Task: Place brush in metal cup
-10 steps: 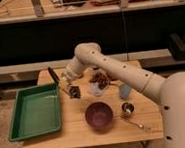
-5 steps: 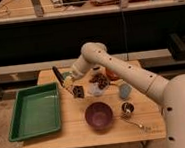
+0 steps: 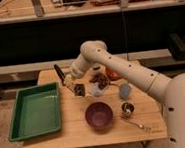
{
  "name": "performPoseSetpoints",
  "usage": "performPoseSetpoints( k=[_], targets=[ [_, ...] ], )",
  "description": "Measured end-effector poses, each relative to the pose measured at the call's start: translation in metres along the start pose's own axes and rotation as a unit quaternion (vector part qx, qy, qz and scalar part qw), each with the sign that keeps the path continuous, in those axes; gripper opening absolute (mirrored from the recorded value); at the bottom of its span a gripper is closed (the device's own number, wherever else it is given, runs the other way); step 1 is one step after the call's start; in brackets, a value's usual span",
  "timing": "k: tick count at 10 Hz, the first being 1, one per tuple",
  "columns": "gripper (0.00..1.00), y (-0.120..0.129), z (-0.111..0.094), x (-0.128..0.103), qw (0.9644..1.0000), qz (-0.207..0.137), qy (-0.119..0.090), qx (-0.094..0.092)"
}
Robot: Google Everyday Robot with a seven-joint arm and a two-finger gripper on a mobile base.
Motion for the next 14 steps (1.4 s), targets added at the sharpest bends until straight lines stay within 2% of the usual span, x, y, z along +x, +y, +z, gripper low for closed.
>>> performPoseSetpoints(
  k=[2, 3, 4, 5, 7, 9, 10, 11, 12, 13, 14],
  targets=[
    [0.0, 0.01, -0.043, -0.009, 0.9992, 0.021, 0.008, -0.032],
    [0.0, 0.018, -0.073, -0.021, 0.9978, 0.038, 0.021, -0.05],
    [0.0, 0.023, -0.091, -0.031, 0.9964, 0.051, 0.031, -0.06],
    [0.0, 0.026, -0.113, -0.044, 0.9939, 0.069, 0.046, -0.073],
    [0.0, 0.022, -0.14, -0.07, 0.9877, 0.101, 0.069, -0.098],
    [0.0, 0.02, -0.159, -0.099, 0.9808, 0.129, 0.071, -0.128],
    [0.0, 0.023, -0.166, -0.113, 0.9755, 0.148, 0.057, -0.153],
    [0.0, 0.026, -0.168, -0.124, 0.9714, 0.159, 0.03, -0.174],
    [0.0, 0.03, -0.162, -0.136, 0.9708, 0.161, -0.001, -0.178],
    [0.0, 0.035, -0.158, -0.147, 0.974, 0.147, -0.033, -0.169],
    [0.0, 0.038, -0.159, -0.152, 0.9744, 0.139, -0.046, -0.17]
  ],
)
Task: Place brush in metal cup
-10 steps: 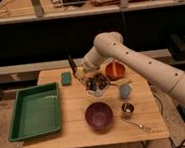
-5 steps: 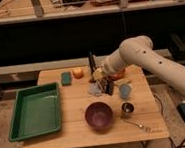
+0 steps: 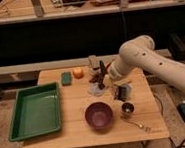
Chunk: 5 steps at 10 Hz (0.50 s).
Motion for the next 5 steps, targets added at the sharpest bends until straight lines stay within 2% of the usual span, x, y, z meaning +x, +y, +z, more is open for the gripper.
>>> performPoseSetpoints(
  k=[1, 3, 5],
  targets=[
    [0.0, 0.0058, 0.0028, -0.0045, 1.0, -0.003, -0.006, -0.002],
    [0.0, 0.0135, 0.0076, -0.0116, 1.0, -0.006, -0.003, 0.003],
    [0.0, 0.011, 0.0086, -0.0096, 1.0, -0.008, -0.002, 0.004]
  ],
)
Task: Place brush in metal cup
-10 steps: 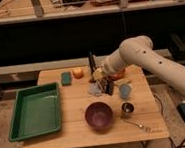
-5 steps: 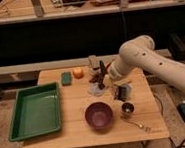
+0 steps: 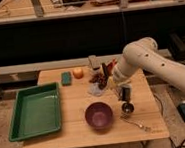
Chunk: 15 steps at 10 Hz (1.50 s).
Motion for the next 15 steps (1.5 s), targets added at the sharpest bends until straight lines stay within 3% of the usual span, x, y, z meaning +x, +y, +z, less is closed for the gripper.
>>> performPoseSetpoints(
  k=[4, 6, 8, 10, 13, 15],
  targets=[
    [0.0, 0.001, 0.001, -0.001, 1.0, -0.002, -0.001, 0.0],
    [0.0, 0.007, 0.013, -0.003, 0.9998, -0.008, -0.016, -0.004],
    [0.0, 0.026, 0.03, -0.02, 0.9994, -0.005, -0.032, -0.009],
    [0.0, 0.042, 0.036, -0.036, 0.9993, -0.001, -0.037, -0.01],
    [0.0, 0.051, 0.043, -0.052, 0.9992, -0.009, -0.038, -0.009],
    [0.0, 0.048, 0.043, -0.068, 0.9984, -0.032, -0.046, -0.011]
  ],
)
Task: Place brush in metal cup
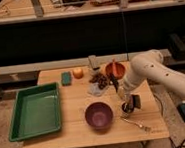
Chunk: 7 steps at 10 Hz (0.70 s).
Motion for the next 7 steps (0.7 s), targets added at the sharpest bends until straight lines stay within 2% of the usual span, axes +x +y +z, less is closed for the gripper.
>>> performPoseSetpoints(
  k=[5, 7],
  targets=[
    [0.0, 0.011, -0.005, -0.046, 0.9999, -0.003, -0.004, 0.014],
    [0.0, 0.014, -0.005, -0.052, 0.9999, 0.0, -0.003, 0.013]
  ],
)
